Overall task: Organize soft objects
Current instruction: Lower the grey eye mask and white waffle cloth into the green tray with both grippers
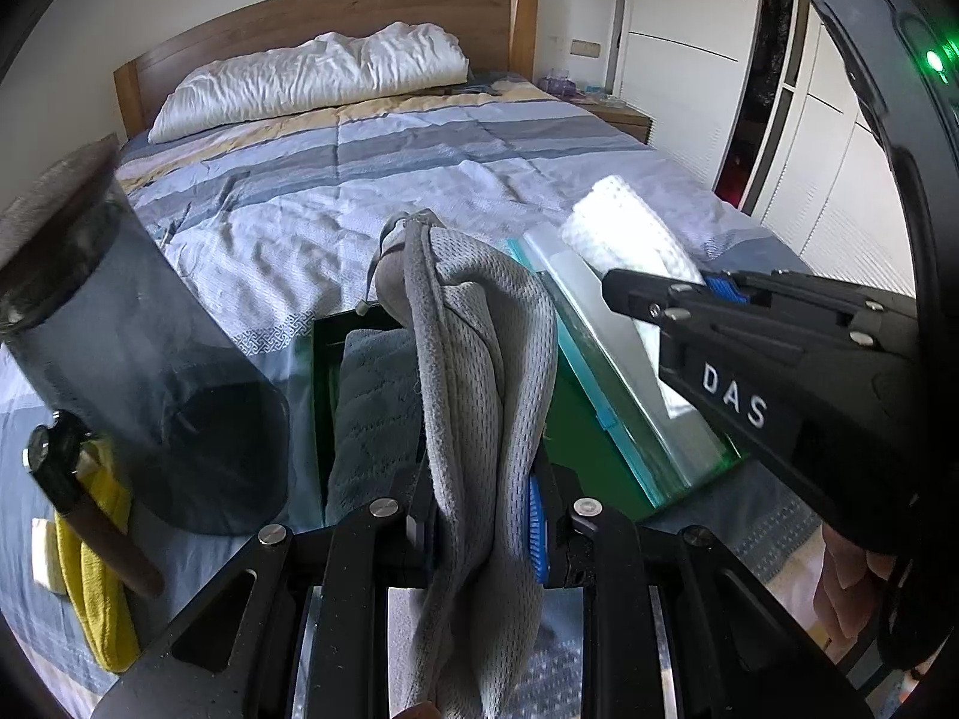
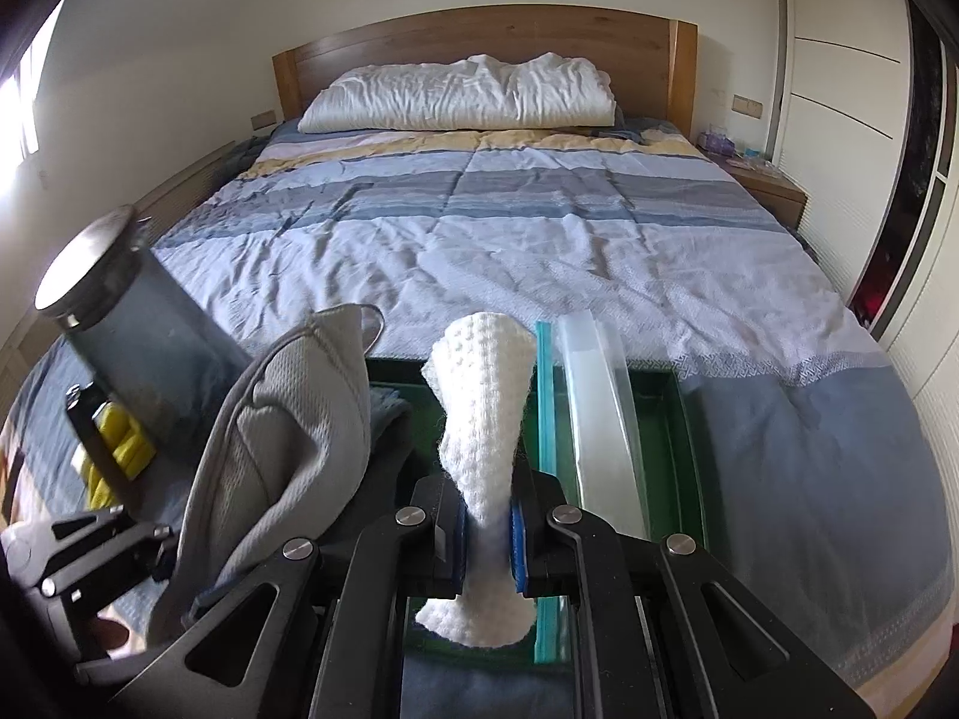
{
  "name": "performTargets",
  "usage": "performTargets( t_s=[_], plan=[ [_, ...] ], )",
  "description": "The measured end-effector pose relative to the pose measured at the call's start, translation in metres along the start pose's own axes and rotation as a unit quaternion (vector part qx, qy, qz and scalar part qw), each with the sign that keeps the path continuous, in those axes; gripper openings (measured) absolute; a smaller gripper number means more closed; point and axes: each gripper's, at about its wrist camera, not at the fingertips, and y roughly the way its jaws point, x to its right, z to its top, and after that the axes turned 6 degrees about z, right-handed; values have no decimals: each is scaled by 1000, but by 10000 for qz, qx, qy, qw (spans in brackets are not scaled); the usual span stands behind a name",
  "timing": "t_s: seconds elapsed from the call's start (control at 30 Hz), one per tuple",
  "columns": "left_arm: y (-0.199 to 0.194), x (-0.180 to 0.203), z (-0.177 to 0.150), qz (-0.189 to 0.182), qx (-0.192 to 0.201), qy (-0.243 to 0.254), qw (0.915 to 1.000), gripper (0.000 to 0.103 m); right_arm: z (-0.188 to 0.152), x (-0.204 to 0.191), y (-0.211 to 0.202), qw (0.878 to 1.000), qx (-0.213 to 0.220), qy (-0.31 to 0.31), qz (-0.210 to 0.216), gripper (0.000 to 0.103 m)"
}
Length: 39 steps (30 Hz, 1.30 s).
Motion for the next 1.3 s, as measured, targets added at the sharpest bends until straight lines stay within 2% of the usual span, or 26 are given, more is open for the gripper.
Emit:
performTargets(
  t_s=[0.4,0.7,1.3],
  plan=[
    [23,5,-1,21,-101,-119,9999,19,15,15,53,9999,-146,-42,-25,10],
    [37,7,1,183,-173,-261,9993,19,13,20,76,9993,-351,-132,-59,10],
    [53,11,5,147,-258,-368,9989,19,13,25,112,9981,-544,-232,-160,10]
  ],
)
